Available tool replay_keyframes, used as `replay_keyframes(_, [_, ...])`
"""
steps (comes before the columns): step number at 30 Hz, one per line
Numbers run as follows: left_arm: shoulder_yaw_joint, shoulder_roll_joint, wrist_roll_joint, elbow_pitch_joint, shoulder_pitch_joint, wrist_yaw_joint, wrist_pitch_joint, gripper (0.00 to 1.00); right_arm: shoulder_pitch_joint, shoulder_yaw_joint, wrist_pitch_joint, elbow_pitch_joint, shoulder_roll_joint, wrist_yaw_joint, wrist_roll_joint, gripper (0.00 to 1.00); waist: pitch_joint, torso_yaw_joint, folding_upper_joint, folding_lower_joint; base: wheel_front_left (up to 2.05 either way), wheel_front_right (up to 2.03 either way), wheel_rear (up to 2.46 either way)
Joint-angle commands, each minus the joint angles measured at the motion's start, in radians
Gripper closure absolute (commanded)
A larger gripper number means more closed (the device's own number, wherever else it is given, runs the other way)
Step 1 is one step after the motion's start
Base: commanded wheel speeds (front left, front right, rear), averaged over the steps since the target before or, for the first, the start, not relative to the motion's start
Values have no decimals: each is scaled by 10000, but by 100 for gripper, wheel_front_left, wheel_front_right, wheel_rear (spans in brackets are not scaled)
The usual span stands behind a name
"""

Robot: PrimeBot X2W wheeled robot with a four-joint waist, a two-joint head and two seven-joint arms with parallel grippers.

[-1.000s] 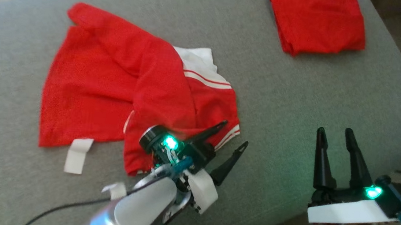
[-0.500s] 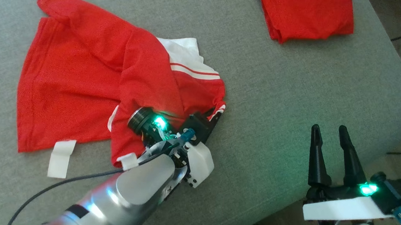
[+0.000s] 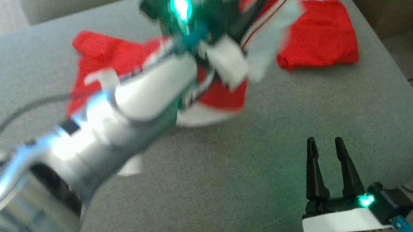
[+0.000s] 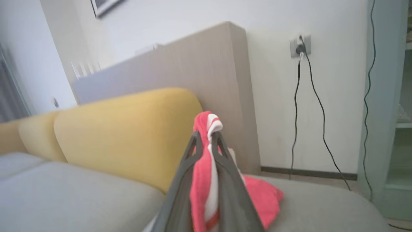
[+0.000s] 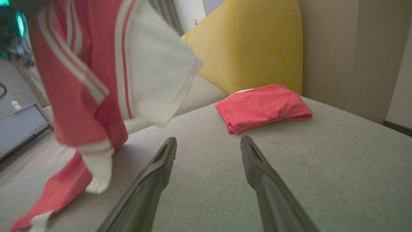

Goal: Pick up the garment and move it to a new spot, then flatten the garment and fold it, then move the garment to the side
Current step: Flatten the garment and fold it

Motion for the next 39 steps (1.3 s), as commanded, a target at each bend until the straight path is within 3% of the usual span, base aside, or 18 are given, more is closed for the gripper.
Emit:
replay_keyframes(1, [429, 60, 70, -164, -885, -52, -63, 100, 57, 240, -109, -252, -50, -9, -67, 0, -364, 135, 0, 1, 0, 0, 0])
replay_keyframes(6, [1713, 342, -448, 595, -3078, -445, -386, 100, 295, 195, -109, -201, -88, -9, -129, 0, -827, 516, 0, 1, 0, 0, 0])
replay_keyframes(11, [2452, 545, -1342, 1165, -2867, -637, -325, 100, 542, -56, -109, -302, -100, -9, -154, 0, -914, 1148, 0, 1, 0, 0, 0])
replay_keyframes(18, [2624, 1209, -2485, 1188, 1107, -654, -452, 100, 697, -297, -109, -450, -135, -9, -222, 0, -798, 2111, 0, 1, 0, 0, 0])
replay_keyframes(24, [3323, 1863, -3329, 705, 4883, -72, -987, 100, 738, -473, -109, -554, -279, -9, -256, 0, -592, 2752, 0, 1, 0, 0, 0])
replay_keyframes(29, [4284, 1819, -3668, -163, 7010, 295, -1093, 100, 790, -507, -109, -578, -394, -9, -267, 0, -501, 3155, 0, 1, 0, 0, 0])
replay_keyframes(30, [4433, 1778, -3624, -361, 7333, 324, -1095, 95, 797, -497, -109, -581, -412, -9, -270, 0, -491, 3224, 0, 1, 0, 0, 0])
replay_keyframes(31, [4583, 1723, -3567, -554, 7609, 355, -1096, 64, 805, -493, -109, -585, -433, -9, -276, 0, -486, 3292, 0, 1, 0, 0, 0])
replay_keyframes(32, [4755, 1651, -3526, -730, 7838, 403, -1097, 3, 813, -488, -109, -589, -456, -9, -282, 0, -478, 3355, 0, 1, 0, 0, 0])
replay_keyframes(36, [5146, 1554, -3151, -1369, 8067, 460, -1099, 0, 801, -543, -109, -625, -533, -9, -291, 0, -396, 3532, 0, 1, 0, 0, 0])
replay_keyframes(39, [5302, 1835, -2495, -1969, 7515, 492, -1100, 0, 743, -522, -109, -674, -638, -9, -321, 0, -252, 3652, 0, 1, 0, 0, 0])
